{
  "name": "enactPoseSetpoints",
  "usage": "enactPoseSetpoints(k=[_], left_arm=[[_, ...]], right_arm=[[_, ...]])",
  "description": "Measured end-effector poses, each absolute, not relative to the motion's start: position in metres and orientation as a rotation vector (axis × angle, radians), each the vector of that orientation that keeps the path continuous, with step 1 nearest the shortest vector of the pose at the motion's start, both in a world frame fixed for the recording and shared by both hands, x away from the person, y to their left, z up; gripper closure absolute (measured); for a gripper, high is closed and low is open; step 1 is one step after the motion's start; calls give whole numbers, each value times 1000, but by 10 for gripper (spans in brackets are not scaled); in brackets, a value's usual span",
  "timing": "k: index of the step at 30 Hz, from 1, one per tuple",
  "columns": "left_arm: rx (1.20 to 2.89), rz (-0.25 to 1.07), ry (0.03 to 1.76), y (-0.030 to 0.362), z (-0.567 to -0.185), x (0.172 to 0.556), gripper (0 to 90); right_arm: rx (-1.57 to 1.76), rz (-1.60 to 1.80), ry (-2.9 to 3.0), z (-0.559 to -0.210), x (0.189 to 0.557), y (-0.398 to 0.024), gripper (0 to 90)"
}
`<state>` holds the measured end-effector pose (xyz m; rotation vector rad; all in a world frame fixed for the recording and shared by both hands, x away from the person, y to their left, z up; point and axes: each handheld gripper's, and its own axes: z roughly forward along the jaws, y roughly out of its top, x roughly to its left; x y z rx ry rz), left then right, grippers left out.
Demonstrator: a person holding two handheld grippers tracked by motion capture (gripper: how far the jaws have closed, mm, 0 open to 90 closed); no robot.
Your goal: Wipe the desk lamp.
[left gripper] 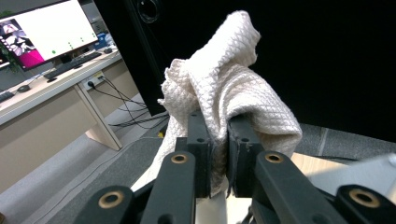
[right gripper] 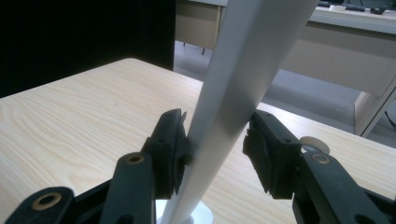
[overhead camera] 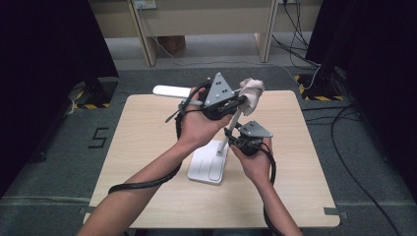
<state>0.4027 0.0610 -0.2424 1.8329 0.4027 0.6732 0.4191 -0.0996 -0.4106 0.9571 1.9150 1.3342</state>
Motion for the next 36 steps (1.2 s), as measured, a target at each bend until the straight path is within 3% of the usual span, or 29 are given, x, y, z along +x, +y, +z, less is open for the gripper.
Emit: enactPoseSetpoints(k=[20,36], left_arm=[[1832,724,498,161,-261,379,816],[1836,755,612,216,-294,376,817]], right_arm=[[973,1334,1922,-412,418,-100,534],[959,1359,1920,-412,422,-99,473]])
